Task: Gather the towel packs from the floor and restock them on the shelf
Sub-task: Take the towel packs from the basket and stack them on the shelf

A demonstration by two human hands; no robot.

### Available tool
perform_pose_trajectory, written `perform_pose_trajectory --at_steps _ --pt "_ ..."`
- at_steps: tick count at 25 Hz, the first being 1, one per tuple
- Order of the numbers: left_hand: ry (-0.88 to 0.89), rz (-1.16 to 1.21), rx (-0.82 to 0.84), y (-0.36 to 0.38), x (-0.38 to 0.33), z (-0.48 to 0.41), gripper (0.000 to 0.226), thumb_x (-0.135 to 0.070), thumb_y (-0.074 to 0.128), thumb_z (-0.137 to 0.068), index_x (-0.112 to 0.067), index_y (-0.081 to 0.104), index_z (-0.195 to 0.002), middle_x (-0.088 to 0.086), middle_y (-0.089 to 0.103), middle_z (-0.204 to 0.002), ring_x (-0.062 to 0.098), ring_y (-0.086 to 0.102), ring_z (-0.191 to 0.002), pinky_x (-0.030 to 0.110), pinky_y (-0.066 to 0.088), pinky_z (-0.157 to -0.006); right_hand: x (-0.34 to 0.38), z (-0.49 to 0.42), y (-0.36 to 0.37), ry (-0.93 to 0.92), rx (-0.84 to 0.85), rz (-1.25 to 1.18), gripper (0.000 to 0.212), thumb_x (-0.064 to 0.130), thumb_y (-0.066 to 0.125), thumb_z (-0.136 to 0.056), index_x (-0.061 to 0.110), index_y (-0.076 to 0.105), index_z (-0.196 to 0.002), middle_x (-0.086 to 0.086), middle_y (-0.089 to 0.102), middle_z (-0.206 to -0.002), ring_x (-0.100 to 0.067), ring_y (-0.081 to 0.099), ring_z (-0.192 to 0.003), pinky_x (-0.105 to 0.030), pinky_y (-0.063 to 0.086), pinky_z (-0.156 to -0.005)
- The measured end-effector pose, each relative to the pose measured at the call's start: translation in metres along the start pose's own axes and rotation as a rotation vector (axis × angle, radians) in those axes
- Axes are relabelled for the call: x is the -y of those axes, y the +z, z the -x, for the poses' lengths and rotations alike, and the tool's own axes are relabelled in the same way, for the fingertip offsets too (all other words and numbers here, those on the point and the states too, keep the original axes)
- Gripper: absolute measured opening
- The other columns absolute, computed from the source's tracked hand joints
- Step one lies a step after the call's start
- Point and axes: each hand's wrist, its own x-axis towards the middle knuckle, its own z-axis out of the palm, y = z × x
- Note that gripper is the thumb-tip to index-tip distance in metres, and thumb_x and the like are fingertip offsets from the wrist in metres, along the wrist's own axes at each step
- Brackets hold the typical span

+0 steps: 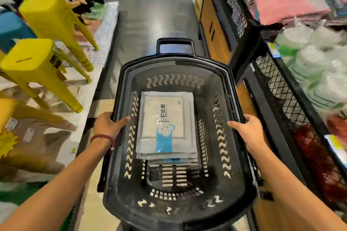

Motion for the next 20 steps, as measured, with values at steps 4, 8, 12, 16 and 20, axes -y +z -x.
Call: perform_pose_trajectory --at_steps 4,8,12,16,20 --pt "0.013 0.016 -0.060 0.012 -0.068 -0.074 0.072 -0.033 0.074 -0.077 0.009 0.047 -0.128 0.028 0.052 -0.129 0.038 0.050 -0.119 0.042 0.041 -0.097 0.070 -0.090 0.009 -0.029 0.070 -0.037 0.060 0.020 0.073 -0.079 0.001 0.048 -0.130 -0.003 0.053 -0.113 -0.026 0.051 -0.117 -0.033 0.039 -0.091" --pt "0.045 -0.015 -0.092 0.026 -0.116 -0.154 0.070 -0.032 0.072 -0.078 0.014 0.047 -0.124 0.031 0.053 -0.125 0.040 0.051 -0.116 0.040 0.041 -0.095 0.118 -0.173 0.038 -0.016 0.098 0.000 0.047 0.031 0.075 -0.072 0.008 0.060 -0.110 -0.005 0.065 -0.102 -0.025 0.062 -0.092 -0.040 0.052 -0.081" --pt "0.025 0.033 -0.063 0.041 -0.163 -0.265 0.077 -0.033 0.073 -0.078 0.009 0.041 -0.133 0.027 0.046 -0.137 0.037 0.045 -0.126 0.040 0.037 -0.102 0.185 -0.265 0.084 0.024 0.095 0.018 0.060 0.048 0.073 -0.060 0.016 0.053 -0.107 -0.008 0.054 -0.103 -0.023 0.054 -0.093 -0.035 0.044 -0.079" --pt "0.037 0.033 -0.050 0.045 -0.216 -0.365 0.078 -0.034 0.073 -0.078 0.008 0.041 -0.134 0.026 0.046 -0.137 0.037 0.045 -0.126 0.040 0.037 -0.102 0.254 -0.334 0.115 0.014 0.050 -0.041 0.074 0.027 0.073 -0.078 0.005 0.039 -0.140 -0.010 0.045 -0.142 -0.029 0.044 -0.128 -0.041 0.037 -0.103" --pt "0.088 0.047 -0.026 0.048 -0.276 -0.460 0.079 -0.034 0.075 -0.076 0.009 0.042 -0.133 0.026 0.046 -0.137 0.036 0.047 -0.125 0.039 0.039 -0.102 0.311 -0.405 0.141 0.055 0.011 -0.095 0.069 0.024 0.072 -0.079 0.004 0.041 -0.137 -0.013 0.046 -0.140 -0.030 0.043 -0.128 -0.042 0.036 -0.103"
